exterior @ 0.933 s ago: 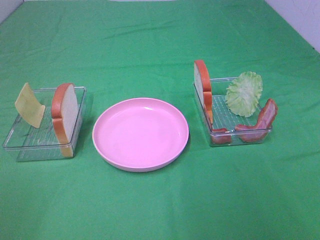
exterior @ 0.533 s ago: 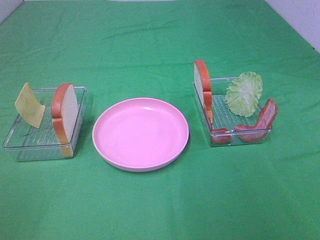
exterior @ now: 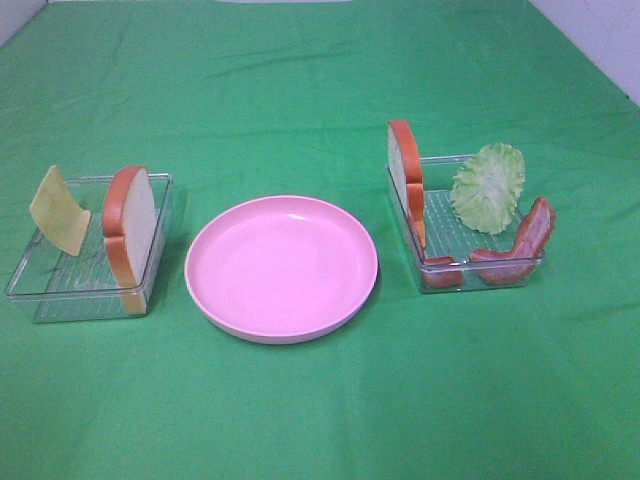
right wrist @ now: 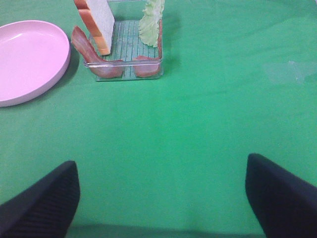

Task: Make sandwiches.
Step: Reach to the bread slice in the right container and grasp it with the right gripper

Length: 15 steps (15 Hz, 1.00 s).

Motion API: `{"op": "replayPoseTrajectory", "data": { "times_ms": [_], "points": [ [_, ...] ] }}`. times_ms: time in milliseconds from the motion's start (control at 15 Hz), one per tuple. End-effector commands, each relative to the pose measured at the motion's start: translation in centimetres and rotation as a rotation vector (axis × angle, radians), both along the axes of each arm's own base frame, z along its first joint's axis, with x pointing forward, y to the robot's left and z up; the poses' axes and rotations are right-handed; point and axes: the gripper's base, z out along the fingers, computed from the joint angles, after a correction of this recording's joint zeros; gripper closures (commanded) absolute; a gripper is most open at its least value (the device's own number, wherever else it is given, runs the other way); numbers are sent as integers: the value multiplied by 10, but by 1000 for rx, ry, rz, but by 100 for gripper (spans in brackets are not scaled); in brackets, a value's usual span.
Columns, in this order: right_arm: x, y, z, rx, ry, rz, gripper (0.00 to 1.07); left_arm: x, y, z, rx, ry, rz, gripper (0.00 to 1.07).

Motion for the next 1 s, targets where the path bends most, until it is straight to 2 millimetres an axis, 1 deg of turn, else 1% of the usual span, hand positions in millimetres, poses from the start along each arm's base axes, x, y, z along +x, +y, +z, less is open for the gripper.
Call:
{"op": "replayPoseTrajectory", "data": {
  "times_ms": [67, 133, 200, 267, 400, 467, 533, 600, 667, 733, 800, 867, 933, 1000],
  "points": [
    [1, 0, 5, 23, -21, -20, 23, -1, 0, 1, -9, -23, -1, 4],
    [9, 0, 10, 47, 14, -38, 27, -1, 0, 1, -9, -23, -1, 4],
    [38, 0, 30, 66, 146, -60, 30, -1, 0, 1, -9, -23, -1, 4],
    [60, 0, 41, 64, 222, -62, 30, -1, 0, 1, -9, -23, -1, 4],
    [116, 2, 71, 97, 380, -85, 29, -1, 0, 1, -9, -23, -1, 4],
    [147, 2, 79, 125, 451, -116, 23, -1, 0, 1, -9, -23, -1, 4],
    [164, 2, 85, 139, 475, -135, 18, -1, 0, 1, -9, -23, -1, 4],
    [199, 3, 93, 143, 519, -146, 10, -1, 0, 1, -9, -23, -1, 4],
    [229, 3, 100, 136, 526, -139, 8, -1, 0, 1, -9, -23, -1, 4],
    [256, 3, 101, 131, 543, -134, 8, -1, 0, 1, -9, -23, -1, 4],
    [284, 3, 105, 125, 546, -123, 8, -1, 0, 1, -9, -23, -1, 4],
    [307, 4, 102, 111, 587, -97, 8, -1, 0, 1, -9, -23, -1, 4],
    [325, 5, 100, 106, 624, -61, 8, -1, 0, 1, -9, -23, -1, 4],
    [353, 11, 99, 140, 636, -18, 8, -1, 0, 1, -9, -23, -1, 4]
  ]
}}
